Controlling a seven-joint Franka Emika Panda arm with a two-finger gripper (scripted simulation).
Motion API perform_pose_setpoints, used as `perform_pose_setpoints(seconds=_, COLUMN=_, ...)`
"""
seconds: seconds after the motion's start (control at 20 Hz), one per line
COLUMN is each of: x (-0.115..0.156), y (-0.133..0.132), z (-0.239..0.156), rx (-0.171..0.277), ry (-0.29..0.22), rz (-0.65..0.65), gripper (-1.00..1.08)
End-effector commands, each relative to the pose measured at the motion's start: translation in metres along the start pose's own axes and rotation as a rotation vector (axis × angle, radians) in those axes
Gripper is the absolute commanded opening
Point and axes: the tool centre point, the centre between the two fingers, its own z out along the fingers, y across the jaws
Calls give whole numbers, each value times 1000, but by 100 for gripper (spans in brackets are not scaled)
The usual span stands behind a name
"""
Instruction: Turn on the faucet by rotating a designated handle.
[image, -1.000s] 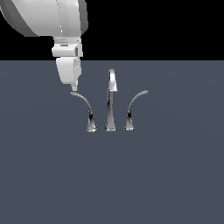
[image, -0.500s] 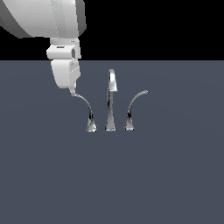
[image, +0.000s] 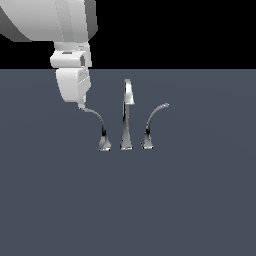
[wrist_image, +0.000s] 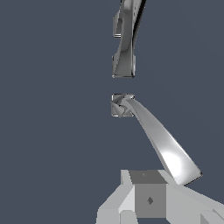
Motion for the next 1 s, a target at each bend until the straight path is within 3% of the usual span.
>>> perform_pose_setpoints(seconds=0.0, x=8, y=14, z=5, rx=-21, ry=6, rz=7, gripper=-100)
perform_pose_setpoints(seconds=0.45, x=15, y=41, z=9, rx=-34, ry=7, rz=4, gripper=-100)
perform_pose_setpoints(seconds=0.5, x=7, y=29, z=-1, rx=-6, ry=2, rz=-6, gripper=-100)
perform_pose_setpoints(seconds=0.95, x=44, y=51, z=5, rx=-26, ry=5, rz=1, gripper=-100)
